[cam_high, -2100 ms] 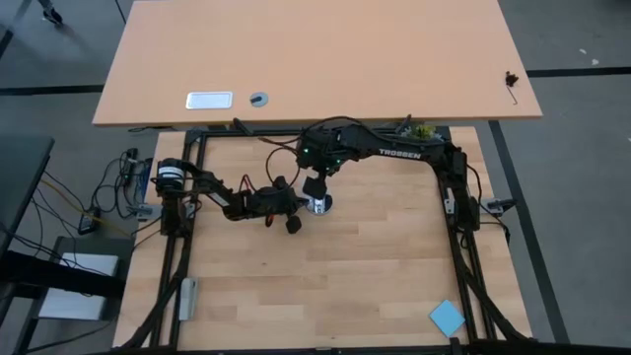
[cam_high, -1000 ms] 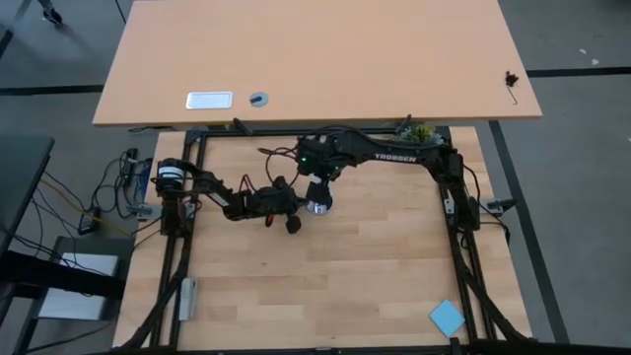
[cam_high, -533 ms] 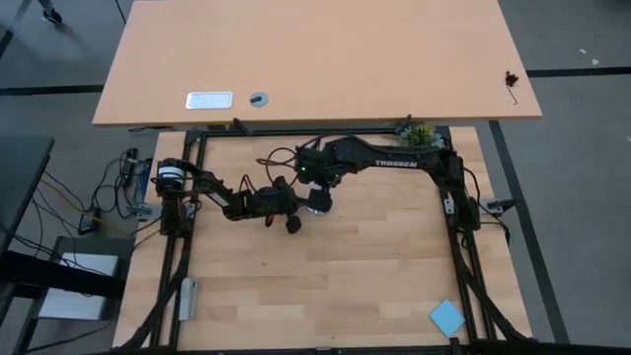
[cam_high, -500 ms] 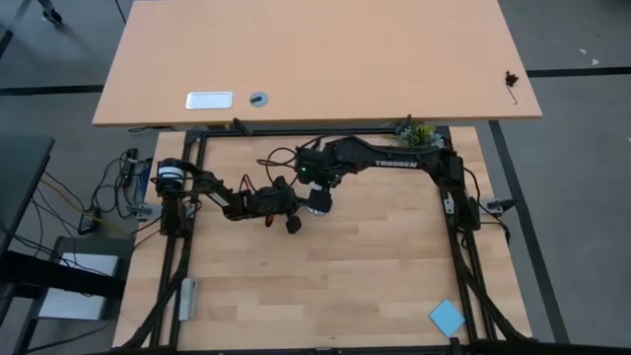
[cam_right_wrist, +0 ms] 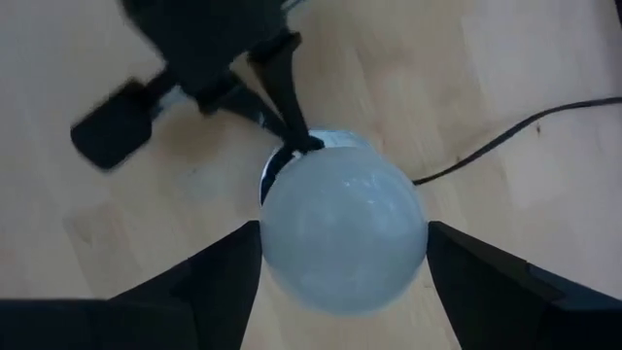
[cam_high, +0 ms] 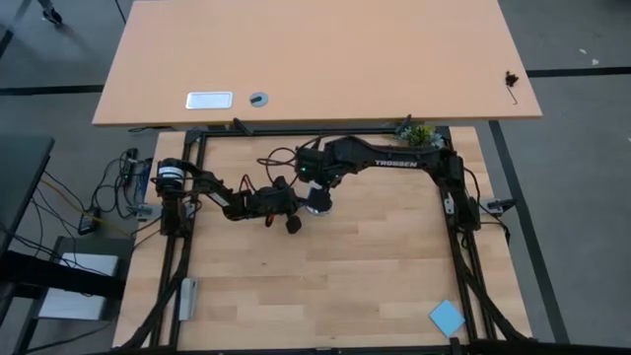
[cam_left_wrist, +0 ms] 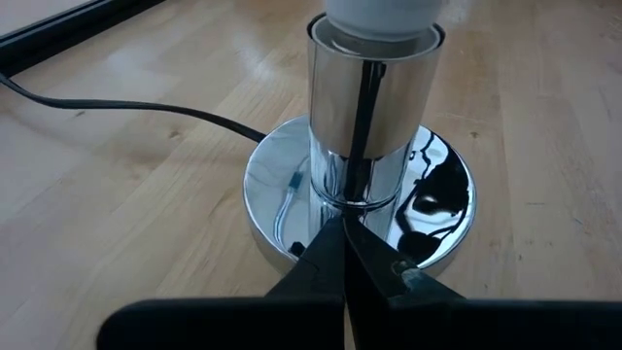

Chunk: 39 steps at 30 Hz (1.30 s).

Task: Screw lightbulb
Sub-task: Insert the lightbulb into the lamp socket

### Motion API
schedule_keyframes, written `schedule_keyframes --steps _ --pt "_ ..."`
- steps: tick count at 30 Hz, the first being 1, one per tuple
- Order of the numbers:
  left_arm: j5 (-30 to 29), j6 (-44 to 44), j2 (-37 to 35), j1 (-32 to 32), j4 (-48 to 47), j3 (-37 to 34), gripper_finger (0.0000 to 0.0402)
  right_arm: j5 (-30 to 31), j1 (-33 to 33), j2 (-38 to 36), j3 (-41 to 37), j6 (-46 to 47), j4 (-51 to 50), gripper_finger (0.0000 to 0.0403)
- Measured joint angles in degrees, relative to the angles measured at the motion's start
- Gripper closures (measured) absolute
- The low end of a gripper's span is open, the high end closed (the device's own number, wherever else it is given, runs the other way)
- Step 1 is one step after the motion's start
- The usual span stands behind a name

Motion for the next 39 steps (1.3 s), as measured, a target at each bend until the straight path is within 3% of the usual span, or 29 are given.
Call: schedule_keyframes --steps 6,10,25,34,39 --pt "-0.01 -0.01 0.00 0.00 0.00 0.00 0.0401 -1.56 -1.01 -0.01 -0.01 13.27 -0.24 0.0112" --pt "-0.01 0.00 0.00 0.00 0.00 0.00 0.0401 -2.59 -1.10 0.01 -0.03 13.61 -0.45 0.0104" --pt "-0.06 0.01 0.00 0.00 0.00 0.00 0.0401 -2.65 -0.97 -0.01 -0.12 -3.60 -0.53 0.0069" --pt "-0.06 0.00 0.00 0.00 0.00 0.00 0.0401 -0.47 -0.91 -0.02 -0.12 -18.61 -0.19 0.0068" --pt "-0.06 0.01 0.00 0.00 0.00 0.00 0.0401 -1.77 -0.93 -0.07 -0.12 -21.44 -0.16 0.0074"
